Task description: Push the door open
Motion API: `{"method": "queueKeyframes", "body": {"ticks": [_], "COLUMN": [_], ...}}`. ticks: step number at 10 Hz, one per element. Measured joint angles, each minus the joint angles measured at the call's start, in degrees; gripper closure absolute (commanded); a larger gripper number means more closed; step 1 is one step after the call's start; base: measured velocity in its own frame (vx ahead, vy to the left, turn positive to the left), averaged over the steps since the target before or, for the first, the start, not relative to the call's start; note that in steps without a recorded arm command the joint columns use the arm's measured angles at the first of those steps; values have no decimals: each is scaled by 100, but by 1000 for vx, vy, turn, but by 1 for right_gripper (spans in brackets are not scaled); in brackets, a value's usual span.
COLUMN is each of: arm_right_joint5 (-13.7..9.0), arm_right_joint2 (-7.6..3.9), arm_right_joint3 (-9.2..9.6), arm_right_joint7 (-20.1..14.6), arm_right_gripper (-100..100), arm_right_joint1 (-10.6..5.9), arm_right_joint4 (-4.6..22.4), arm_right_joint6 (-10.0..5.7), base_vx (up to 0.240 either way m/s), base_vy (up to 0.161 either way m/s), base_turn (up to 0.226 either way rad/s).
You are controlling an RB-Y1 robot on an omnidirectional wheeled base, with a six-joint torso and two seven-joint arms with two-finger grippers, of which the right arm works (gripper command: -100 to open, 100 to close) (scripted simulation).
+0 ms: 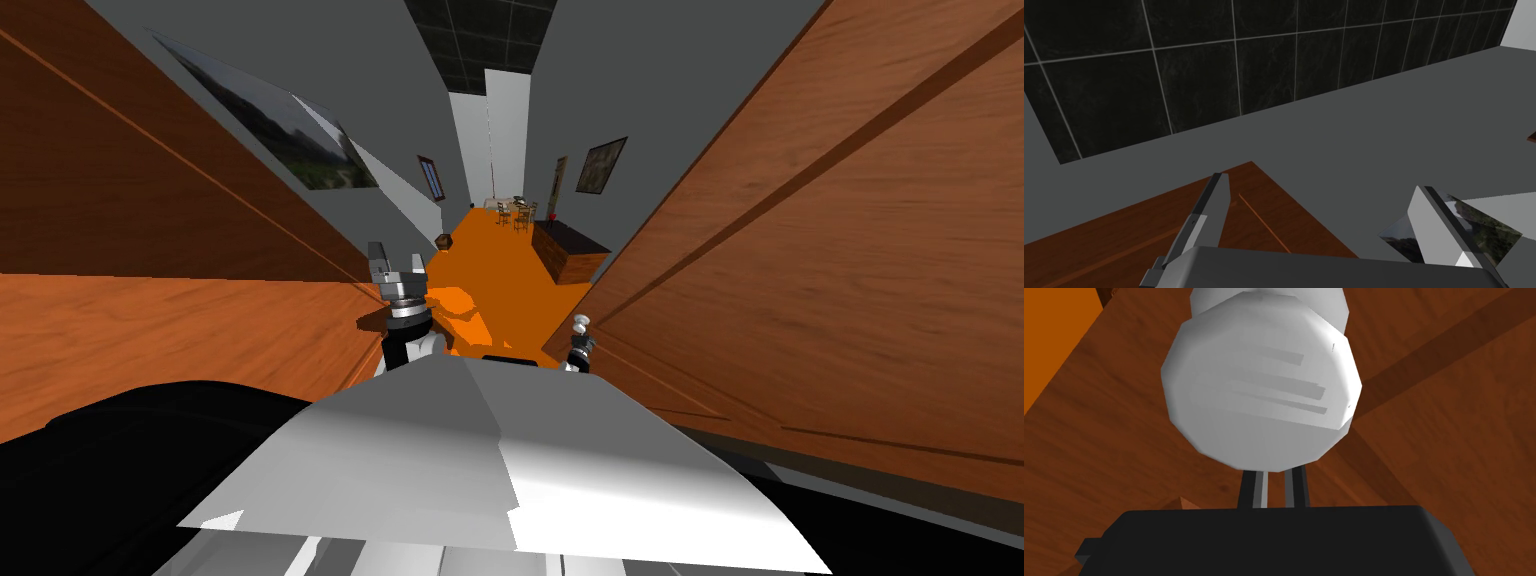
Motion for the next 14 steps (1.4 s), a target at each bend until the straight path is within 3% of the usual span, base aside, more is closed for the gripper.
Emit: {"method": "queueKeyframes", "body": {"ticks": [4,5,7,8,11,13,14], "arm_right_joint5": [-249,-324,-499,-568,-798,-959,-1005], "arm_right_joint2": [-57,-12,-13,4,100,162,179], "arm_right_joint3": [66,82,74,125,211,271,284], "arm_right_joint7": [-545,-658,-873,-1033,-1410,-1728,-1803], "arm_right_gripper": [100,-100,-100,-100,-100,-100,-100], "arm_right_joint1": [-113,-40,5,-48,93,-16,44], "arm_right_joint4": [160,24,-63,13,-181,4,-103], "arm_right_joint6": [-30,15,16,-40,-5,-175,-137], "base_vx": [33,-7,-105,-118,-99,-79,-23], "base_vy": [-8,-17,-10,12,11,2,12], "base_turn": [5,5,71,71,54,41,9]}}
